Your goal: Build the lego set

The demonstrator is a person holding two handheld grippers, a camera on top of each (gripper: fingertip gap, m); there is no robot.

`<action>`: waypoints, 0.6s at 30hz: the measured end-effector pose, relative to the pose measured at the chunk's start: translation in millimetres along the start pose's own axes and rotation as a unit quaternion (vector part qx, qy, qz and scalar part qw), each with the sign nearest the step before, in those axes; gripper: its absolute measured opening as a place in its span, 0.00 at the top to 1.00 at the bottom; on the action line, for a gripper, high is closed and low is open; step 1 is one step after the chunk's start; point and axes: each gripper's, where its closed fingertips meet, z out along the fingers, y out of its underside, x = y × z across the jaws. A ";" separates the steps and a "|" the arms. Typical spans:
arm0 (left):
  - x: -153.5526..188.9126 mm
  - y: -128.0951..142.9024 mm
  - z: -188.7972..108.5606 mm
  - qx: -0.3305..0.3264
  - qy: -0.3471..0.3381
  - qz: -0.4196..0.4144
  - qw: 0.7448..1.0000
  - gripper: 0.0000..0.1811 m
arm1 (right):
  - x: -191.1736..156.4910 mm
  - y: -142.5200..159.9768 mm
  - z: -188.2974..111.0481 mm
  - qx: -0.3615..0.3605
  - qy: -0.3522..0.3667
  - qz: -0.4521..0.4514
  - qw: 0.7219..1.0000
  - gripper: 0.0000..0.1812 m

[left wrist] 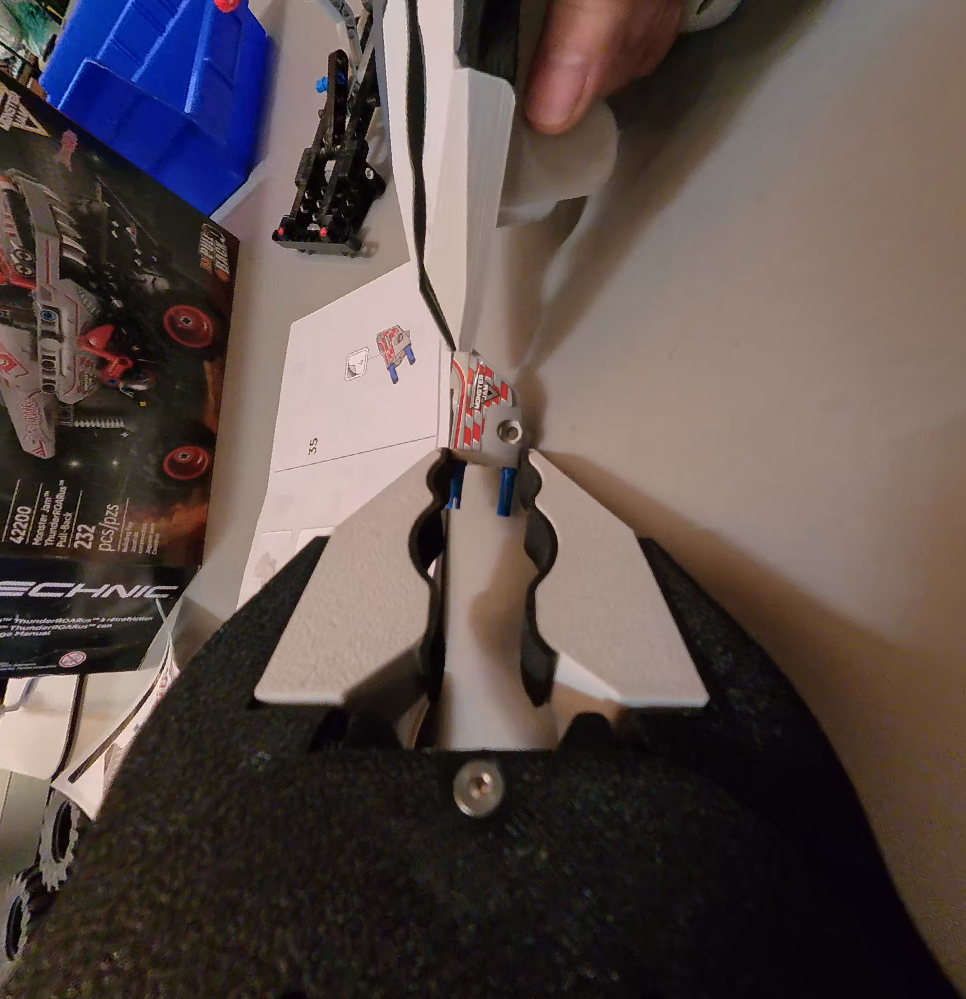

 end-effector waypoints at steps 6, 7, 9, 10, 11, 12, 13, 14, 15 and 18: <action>0.1 0.0 0.0 -0.001 -0.001 0.002 1.000 0.88 | 0.2 -0.7 -0.7 0.003 0.001 0.000 1.000 1.00; 0.1 0.0 -0.1 -0.002 -0.001 0.003 1.000 0.88 | -0.3 -0.8 -0.8 0.004 0.002 -0.003 1.000 1.00; 0.1 0.0 -0.1 -0.003 -0.002 0.004 1.000 0.88 | -1.4 -0.7 -0.6 0.003 0.000 -0.007 1.000 1.00; 0.1 0.0 -0.1 -0.003 -0.002 0.005 1.000 0.88 | -1.6 -0.8 -0.7 0.004 0.001 -0.009 1.000 1.00; 0.1 0.0 -0.1 -0.004 -0.002 0.006 1.000 0.88 | -2.3 -0.9 -0.9 0.004 0.001 -0.012 1.000 1.00; 0.1 0.0 -0.1 -0.005 -0.002 0.006 1.000 0.88 | -3.5 -1.0 -1.1 0.005 0.001 -0.017 1.000 1.00; 0.2 0.0 -0.1 -0.006 -0.003 0.007 1.000 0.88 | -4.6 -1.2 -1.3 0.006 0.001 -0.023 1.000 1.00; 0.2 0.0 -0.1 -0.007 -0.003 0.007 1.000 0.88 | -5.4 -1.3 -1.4 0.007 0.002 -0.028 1.000 1.00; 0.2 0.1 -0.1 -0.008 -0.003 0.006 1.000 0.88 | -6.0 -1.4 -1.5 0.007 0.003 -0.033 0.999 1.00; 0.2 0.3 0.0 -0.015 -0.004 0.004 1.000 0.88 | -7.6 -1.9 -1.2 0.009 0.010 -0.051 0.999 1.00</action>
